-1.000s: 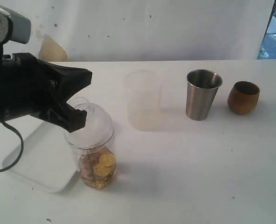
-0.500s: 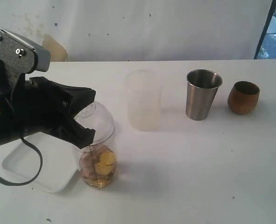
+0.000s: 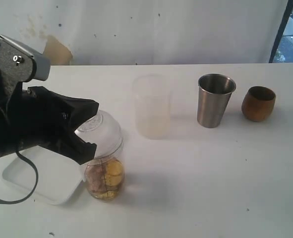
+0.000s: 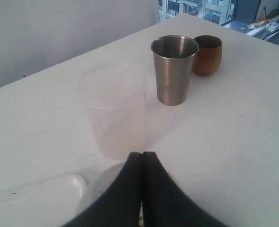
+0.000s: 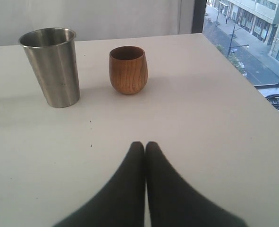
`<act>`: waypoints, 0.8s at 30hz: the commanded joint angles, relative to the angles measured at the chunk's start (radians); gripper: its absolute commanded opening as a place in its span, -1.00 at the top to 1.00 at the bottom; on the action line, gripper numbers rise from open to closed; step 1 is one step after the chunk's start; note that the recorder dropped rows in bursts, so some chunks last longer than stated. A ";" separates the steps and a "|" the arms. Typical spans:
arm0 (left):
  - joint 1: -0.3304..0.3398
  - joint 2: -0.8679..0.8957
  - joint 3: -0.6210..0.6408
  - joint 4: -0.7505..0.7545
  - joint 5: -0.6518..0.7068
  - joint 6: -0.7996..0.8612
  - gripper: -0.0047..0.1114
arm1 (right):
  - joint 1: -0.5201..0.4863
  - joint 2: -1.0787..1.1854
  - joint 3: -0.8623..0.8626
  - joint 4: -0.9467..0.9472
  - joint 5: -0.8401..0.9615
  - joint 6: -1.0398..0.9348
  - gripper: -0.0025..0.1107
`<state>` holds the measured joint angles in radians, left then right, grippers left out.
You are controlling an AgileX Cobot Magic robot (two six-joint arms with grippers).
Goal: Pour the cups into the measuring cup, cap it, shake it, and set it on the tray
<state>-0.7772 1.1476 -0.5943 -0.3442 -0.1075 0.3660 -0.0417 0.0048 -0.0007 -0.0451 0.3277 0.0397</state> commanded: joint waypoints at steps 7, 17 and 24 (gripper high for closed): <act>-0.003 0.023 0.005 0.013 0.041 -0.009 0.92 | -0.010 -0.005 0.001 -0.002 -0.011 0.002 0.96; -0.002 0.038 -0.006 0.015 0.090 0.026 0.92 | -0.010 -0.005 0.001 -0.002 -0.011 0.002 0.96; -0.002 -0.001 -0.058 0.017 0.102 0.054 0.92 | -0.010 -0.005 0.001 -0.002 -0.011 0.002 0.96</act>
<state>-0.7772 1.1652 -0.6343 -0.3312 -0.0330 0.4074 -0.0417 0.0048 -0.0007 -0.0451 0.3277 0.0397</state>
